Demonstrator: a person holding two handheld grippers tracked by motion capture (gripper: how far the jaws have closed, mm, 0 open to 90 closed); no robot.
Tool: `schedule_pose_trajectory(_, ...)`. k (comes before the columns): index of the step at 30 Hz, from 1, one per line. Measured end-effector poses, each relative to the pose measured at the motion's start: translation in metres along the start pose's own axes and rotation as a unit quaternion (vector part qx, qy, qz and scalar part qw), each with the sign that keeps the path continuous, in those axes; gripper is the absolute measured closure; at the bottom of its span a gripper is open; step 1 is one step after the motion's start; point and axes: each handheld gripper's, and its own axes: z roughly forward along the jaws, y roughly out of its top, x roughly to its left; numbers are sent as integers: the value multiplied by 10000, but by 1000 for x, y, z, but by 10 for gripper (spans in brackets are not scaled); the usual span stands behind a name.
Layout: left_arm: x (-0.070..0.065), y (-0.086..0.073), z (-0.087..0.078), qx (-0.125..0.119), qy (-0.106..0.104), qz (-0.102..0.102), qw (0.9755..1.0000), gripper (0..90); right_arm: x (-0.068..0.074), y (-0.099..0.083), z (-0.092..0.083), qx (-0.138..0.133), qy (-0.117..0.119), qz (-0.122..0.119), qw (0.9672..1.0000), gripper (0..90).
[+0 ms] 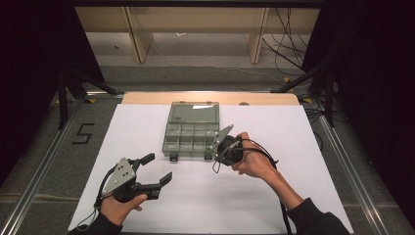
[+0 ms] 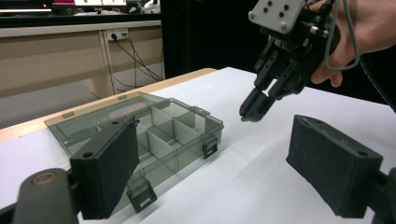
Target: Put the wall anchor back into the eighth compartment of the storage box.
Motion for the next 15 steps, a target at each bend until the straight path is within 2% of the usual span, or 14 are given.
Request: schedule_pose_trajectory(15,0,0,0,-4,-6,-1,10000,158,-15,13,-2,-200,-117,85,9997,845)
